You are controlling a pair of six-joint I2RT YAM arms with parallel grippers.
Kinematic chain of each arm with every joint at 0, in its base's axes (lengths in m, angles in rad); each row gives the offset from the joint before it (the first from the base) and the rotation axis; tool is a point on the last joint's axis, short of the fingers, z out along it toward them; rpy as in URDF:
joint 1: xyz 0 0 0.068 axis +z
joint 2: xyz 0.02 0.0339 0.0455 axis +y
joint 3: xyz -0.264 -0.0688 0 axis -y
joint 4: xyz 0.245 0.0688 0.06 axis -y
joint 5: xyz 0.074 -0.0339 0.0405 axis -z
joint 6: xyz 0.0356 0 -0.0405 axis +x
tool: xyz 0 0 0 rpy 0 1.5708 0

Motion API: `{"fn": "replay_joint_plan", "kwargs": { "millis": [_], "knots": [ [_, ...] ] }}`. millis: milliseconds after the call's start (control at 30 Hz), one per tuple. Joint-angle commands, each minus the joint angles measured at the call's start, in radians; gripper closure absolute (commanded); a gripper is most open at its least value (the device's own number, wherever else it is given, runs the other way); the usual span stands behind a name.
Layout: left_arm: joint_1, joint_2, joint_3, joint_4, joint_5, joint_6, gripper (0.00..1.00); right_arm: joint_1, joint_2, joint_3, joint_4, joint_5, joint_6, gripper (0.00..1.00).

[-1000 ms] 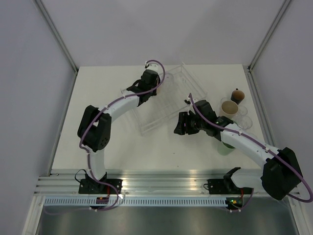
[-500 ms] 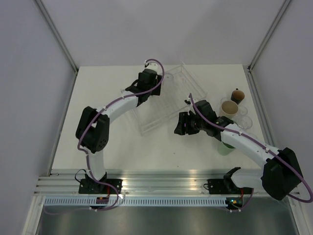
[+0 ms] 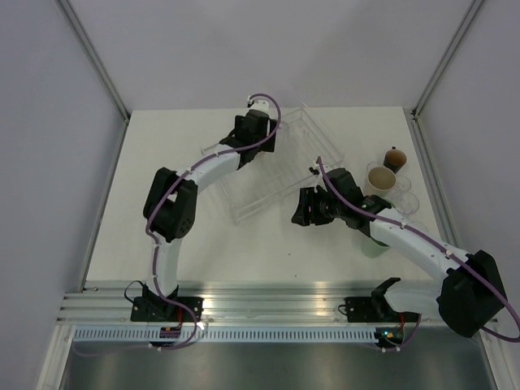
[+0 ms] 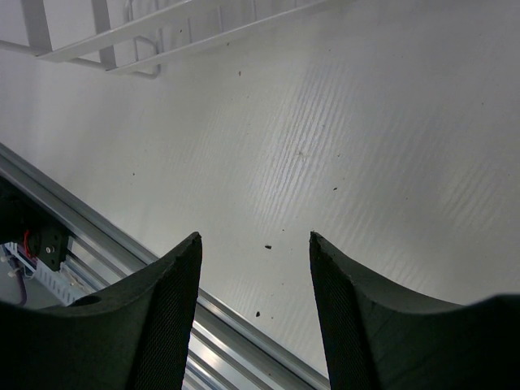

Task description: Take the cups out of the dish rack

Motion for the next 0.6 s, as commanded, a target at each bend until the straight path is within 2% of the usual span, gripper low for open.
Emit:
{"fn": "replay_joint_plan", "kwargs": {
  "millis": [0,233,333,467,533,567],
  "knots": [
    [0.001,0.029,0.08,0.048,-0.049,-0.005,0.13,0.001,-0.008,0.0,-0.005,0.012,-0.014,0.39],
    [0.001,0.106,0.175,0.039,-0.072,0.008,0.12,0.001,-0.014,-0.015,-0.01,0.015,-0.014,0.39],
    [0.001,0.106,0.173,0.035,-0.069,0.014,0.22,0.003,-0.018,-0.017,-0.014,0.017,-0.014,0.39],
    [0.001,0.069,0.127,0.034,-0.058,0.009,0.44,0.003,-0.019,-0.017,-0.013,0.015,-0.011,0.39],
    [0.001,0.052,0.091,0.035,-0.055,0.003,0.5,0.001,-0.018,-0.017,-0.01,0.015,-0.011,0.39],
    [0.001,0.042,0.077,0.035,-0.055,0.001,0.58,0.003,-0.018,-0.018,-0.008,0.015,-0.011,0.39]
  ]
}}
